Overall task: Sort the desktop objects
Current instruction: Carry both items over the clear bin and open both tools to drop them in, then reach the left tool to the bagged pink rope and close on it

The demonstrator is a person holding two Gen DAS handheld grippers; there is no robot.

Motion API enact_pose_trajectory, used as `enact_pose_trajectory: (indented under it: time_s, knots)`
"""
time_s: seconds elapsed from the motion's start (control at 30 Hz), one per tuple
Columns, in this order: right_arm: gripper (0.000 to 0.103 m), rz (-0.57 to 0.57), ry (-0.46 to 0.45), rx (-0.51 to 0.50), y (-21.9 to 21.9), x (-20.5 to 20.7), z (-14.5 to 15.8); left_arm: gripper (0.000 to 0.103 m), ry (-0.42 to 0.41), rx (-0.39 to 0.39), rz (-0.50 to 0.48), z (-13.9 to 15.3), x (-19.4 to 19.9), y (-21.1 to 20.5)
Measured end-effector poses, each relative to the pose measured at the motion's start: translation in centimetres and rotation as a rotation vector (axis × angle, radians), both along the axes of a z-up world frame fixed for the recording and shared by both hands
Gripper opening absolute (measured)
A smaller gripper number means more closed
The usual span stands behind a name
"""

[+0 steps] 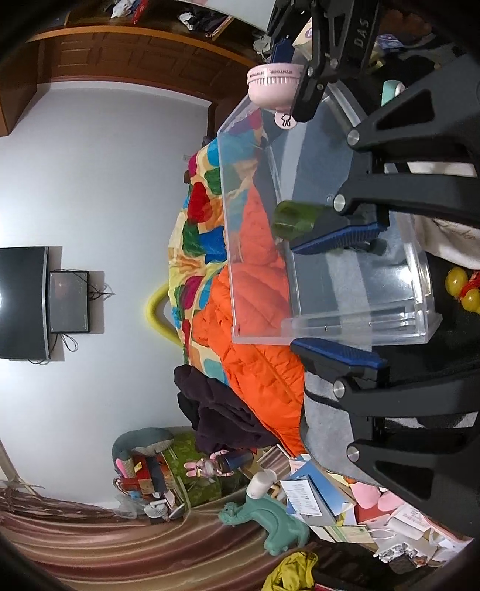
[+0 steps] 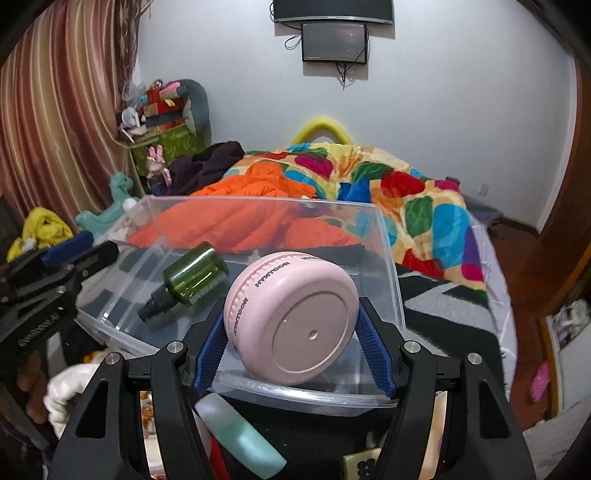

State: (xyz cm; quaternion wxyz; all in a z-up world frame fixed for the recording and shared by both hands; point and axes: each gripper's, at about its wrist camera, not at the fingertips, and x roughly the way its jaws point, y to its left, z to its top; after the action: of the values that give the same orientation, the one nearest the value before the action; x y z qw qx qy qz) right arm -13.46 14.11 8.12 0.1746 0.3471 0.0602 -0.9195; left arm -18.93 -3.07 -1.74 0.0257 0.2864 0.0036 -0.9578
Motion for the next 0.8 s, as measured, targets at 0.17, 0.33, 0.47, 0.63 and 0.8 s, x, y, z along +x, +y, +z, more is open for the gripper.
enact_pose_trajectory:
  time_s: [0.17,0.33,0.47,0.63,0.8]
  knots:
    - [0.063,0.006,-0.020,-0.026,0.5,0.4,0.3,0.056,0.009,0.003,-0.014,0.0,0.2,0.0]
    - [0.065,0.019,-0.014,-0.026,0.7,1.5,0.9,0.064,0.015,0.018,-0.010,0.2,0.4,-0.3]
    - [0.067,0.024,0.013,-0.008,1.0,2.8,1.6,0.065,0.003,0.039,-0.014,0.5,0.6,-0.6]
    - [0.073,0.023,0.044,0.009,1.7,4.7,2.2,0.074,-0.007,0.051,-0.027,1.2,1.9,-0.7]
    - [0.074,0.031,0.054,0.009,2.5,6.4,2.7,0.083,-0.018,0.035,-0.037,2.0,3.7,-0.4]
